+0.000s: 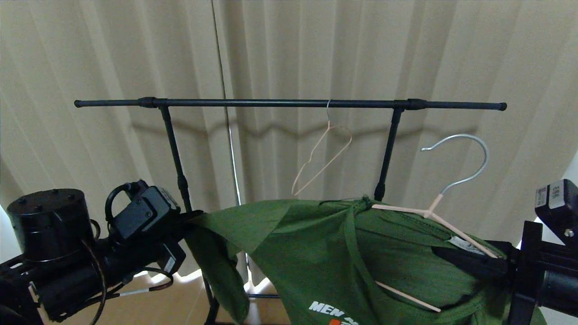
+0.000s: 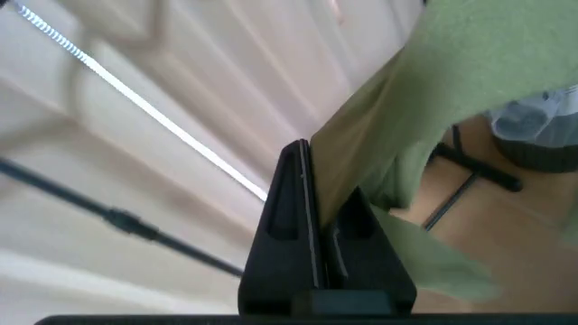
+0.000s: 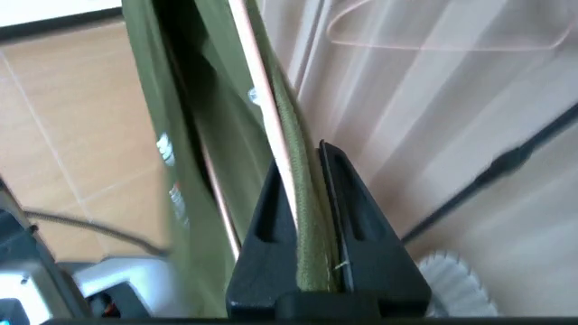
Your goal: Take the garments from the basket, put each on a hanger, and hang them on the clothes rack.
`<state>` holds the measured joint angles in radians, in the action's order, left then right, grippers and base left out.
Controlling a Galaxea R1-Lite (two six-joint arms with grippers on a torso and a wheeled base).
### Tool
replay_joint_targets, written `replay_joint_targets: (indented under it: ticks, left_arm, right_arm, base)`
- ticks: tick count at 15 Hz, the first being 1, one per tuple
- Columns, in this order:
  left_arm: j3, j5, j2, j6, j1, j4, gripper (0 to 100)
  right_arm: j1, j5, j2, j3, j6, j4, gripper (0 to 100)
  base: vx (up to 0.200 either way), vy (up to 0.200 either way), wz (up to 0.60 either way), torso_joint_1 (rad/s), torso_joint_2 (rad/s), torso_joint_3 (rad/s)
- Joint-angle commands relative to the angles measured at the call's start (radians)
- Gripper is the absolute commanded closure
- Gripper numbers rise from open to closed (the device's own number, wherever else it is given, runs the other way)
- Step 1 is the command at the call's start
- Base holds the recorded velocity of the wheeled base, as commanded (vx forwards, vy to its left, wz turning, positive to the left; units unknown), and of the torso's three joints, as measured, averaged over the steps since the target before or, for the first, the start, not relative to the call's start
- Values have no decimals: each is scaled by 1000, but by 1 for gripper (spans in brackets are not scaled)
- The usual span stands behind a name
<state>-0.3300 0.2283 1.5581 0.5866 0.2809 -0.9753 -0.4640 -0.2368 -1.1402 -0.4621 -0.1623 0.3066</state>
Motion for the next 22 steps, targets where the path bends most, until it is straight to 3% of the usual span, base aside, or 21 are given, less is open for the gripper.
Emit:
replay_joint_targets:
  ticks: [1,5,6,10,15,22]
  left_arm:
    - [22,-7,-20,1,-46,-3,100]
    - [54,-9,-35,-2,-12,-3,100]
    - [62,-9,-47,-4,-8,-2,0]
    - [88,-1,-122,-27,-8,-2,0]
    - [131,-10,-306,-90,-25,0,0]
    - [206,-9,-461,-125,-177,0,0]
  right_arm:
    - [19,-1,0,-4,0,-3,100]
    - [19,1,-3,-9,0,-3,100]
    - [19,1,-1,-10,0,-3,100]
    - [22,17,-3,-18,0,-24,100]
    - [22,166,-6,-53,1,-142,100]
    - [58,297,-21,-73,1,-167,100]
  base:
    - [0,0,0,0,0,0]
    - [0,0,0,0,0,0]
    - [0,0,0,0,0,0]
    - [0,0,0,0,0,0]
    - [0,0,0,0,0,0]
    - [0,0,0,0,0,0]
